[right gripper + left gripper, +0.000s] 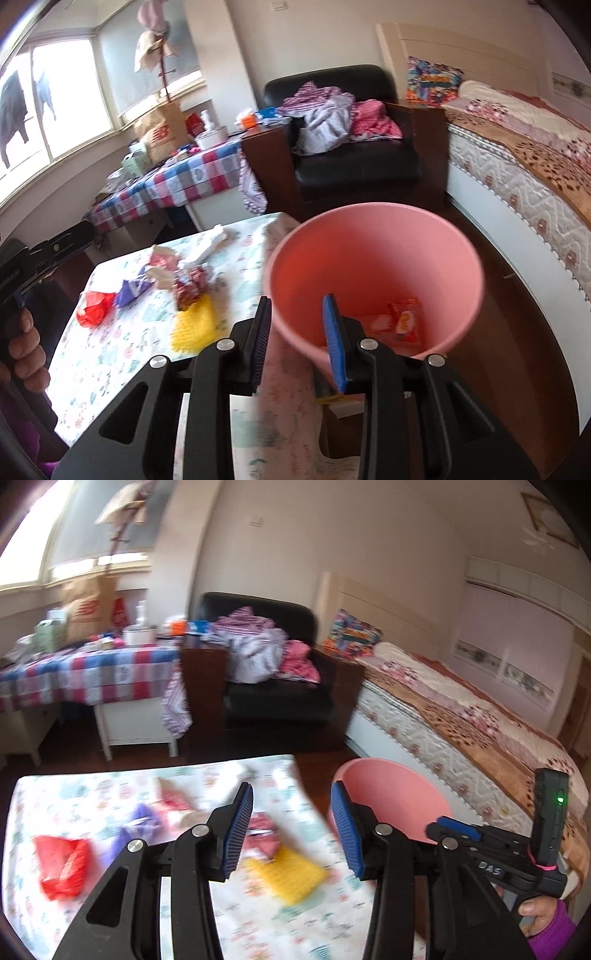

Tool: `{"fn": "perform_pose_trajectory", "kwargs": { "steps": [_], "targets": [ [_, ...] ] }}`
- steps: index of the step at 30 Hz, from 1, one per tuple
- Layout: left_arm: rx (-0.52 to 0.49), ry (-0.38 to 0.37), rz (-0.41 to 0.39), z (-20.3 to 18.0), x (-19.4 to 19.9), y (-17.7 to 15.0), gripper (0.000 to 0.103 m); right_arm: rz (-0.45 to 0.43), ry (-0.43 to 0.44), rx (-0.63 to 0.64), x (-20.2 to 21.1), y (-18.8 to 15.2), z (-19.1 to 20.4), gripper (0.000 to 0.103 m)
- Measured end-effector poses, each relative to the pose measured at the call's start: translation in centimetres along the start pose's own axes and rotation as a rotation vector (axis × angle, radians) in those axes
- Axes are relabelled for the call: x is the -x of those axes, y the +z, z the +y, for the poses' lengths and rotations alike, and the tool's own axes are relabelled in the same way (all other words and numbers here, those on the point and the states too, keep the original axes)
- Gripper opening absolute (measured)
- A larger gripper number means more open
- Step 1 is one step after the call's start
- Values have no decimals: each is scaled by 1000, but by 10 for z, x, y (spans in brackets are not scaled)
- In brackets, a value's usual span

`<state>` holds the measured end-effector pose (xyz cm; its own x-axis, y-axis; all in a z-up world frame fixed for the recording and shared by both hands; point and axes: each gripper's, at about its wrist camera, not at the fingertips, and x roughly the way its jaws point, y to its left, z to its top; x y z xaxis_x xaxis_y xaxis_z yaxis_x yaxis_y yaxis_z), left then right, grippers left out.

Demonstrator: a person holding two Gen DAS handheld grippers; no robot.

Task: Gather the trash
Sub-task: 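Move both grippers back toward the table, then grasp the purple wrapper with the left gripper while the right gripper grasps the red-white wrapper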

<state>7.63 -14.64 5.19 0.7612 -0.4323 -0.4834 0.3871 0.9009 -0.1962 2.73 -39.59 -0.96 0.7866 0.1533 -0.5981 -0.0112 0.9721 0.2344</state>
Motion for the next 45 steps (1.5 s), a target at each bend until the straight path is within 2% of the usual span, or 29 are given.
{"fn": "perform_pose_trajectory", "kwargs": {
  "steps": [5,8,11,17,21,25,34,37,38,39,45],
  "targets": [
    [35,97,-12,45,27,-12,43,24,31,40,-6,-4,26,32],
    [49,165,0,71,41,-22,43,28,49,54,-10,-6,40,44],
    [51,224,19,94,51,-33,43,39,72,59,-18,-5,53,45],
    [74,297,78,132,53,-52,43,88,106,89,-44,-2,76,45],
    [96,276,116,141,37,-55,43,117,113,93,-59,1,86,45],
    [49,238,153,137,10,-53,43,143,116,89,-72,3,89,45],
    [33,238,256,151,-55,-60,43,180,106,107,-95,5,99,45],
    [26,243,276,152,-68,-64,34,199,102,107,-105,3,101,45],
    [17,249,279,152,-72,-65,24,206,102,106,-109,2,102,45],
    [15,253,288,152,-75,-66,20,212,102,106,-113,2,104,45],
    [33,231,272,155,-75,-65,7,220,112,108,-125,4,111,45]
  ]
}}
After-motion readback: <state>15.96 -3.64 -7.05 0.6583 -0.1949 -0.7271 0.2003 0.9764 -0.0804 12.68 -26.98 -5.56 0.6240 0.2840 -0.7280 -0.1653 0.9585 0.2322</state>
